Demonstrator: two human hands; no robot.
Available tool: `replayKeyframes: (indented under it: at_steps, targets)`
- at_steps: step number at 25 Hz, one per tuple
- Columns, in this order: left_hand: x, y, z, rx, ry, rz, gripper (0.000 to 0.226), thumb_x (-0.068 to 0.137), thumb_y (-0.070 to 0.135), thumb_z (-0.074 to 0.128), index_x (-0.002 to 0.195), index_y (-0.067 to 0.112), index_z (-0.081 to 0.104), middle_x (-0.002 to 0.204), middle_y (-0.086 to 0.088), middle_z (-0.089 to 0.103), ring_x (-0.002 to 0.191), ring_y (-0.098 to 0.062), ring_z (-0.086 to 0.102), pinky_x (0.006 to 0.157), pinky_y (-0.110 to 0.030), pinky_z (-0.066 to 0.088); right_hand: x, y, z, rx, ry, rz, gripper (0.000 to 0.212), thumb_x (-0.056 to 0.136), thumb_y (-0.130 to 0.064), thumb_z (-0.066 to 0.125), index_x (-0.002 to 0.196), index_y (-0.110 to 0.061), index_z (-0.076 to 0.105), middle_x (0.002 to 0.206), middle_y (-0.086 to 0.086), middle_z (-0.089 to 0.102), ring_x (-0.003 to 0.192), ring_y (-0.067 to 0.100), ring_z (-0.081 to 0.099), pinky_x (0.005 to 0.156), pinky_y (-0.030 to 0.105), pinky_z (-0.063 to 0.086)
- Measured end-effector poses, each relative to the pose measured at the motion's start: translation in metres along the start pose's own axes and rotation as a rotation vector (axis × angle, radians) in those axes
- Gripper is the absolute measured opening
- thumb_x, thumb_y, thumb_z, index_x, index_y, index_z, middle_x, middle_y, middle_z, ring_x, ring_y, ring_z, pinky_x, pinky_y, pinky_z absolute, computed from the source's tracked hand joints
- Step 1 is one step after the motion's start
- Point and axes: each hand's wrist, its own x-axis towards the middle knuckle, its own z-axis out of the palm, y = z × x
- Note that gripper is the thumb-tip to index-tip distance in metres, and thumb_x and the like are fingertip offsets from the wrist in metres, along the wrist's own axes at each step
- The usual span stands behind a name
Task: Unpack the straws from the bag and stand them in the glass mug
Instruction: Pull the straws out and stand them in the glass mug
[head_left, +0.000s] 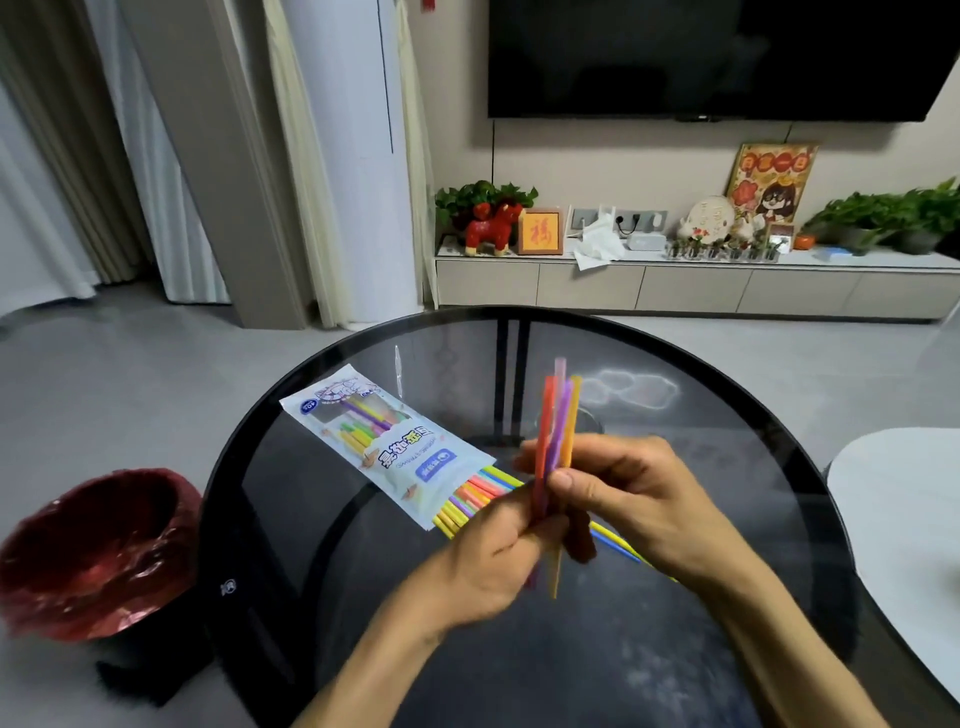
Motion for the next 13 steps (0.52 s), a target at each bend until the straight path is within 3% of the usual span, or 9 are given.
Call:
replayKeyframes:
  at_steps: [3,7,10,13]
  targets:
    - [-0.003,-0.032,0.004,0.093,-0.134,-0.161,0.027,0.1,0.016,0.041,0.093,0.004,0.063,0.083,0.009,0.067,0.073,-0.013,0.057,0.076,-0.048,0.053,-0.004,0.017,0.001,-0.016,-0.078,0.143,0.017,0.093,-0.006,0.06,0.099,0.008,0.066,0.065,0.022,0.065,0.046,0.04,0.064,0.045,0.066,0.047]
    - [0.002,-0.025,0.002,0.082,-0.202,-0.197,0.028,0.1,0.019,0.042,0.095,0.006,0.066,0.081,0.013,0.068,0.073,-0.015,0.058,0.077,-0.043,0.053,-0.004,0.021,-0.001,-0.005,-0.059,0.188,0.018,0.088,-0.005,0.065,0.088,0.013,0.064,0.065,0.027,0.065,0.05,0.035,0.067,0.046,0.063,0.05]
    - [0.005,-0.017,-0.003,0.02,-0.073,-0.244,0.016,0.095,0.034,0.05,0.101,0.025,0.062,0.086,0.013,0.067,0.075,-0.012,0.061,0.075,-0.041,0.052,0.007,0.013,-0.003,-0.047,0.24,0.153,0.01,0.085,-0.008,0.067,0.083,0.001,0.072,0.068,0.015,0.072,0.059,0.026,0.068,0.055,0.043,0.057]
    - [0.007,-0.013,-0.017,0.004,0.37,-0.227,0.01,0.089,0.035,0.06,0.099,0.034,0.062,0.093,0.01,0.068,0.085,-0.007,0.067,0.08,-0.035,0.056,0.032,0.011,-0.031,0.188,0.74,0.122,0.009,0.089,-0.006,0.065,0.084,-0.01,0.072,0.073,0.005,0.077,0.067,0.018,0.072,0.064,0.03,0.062]
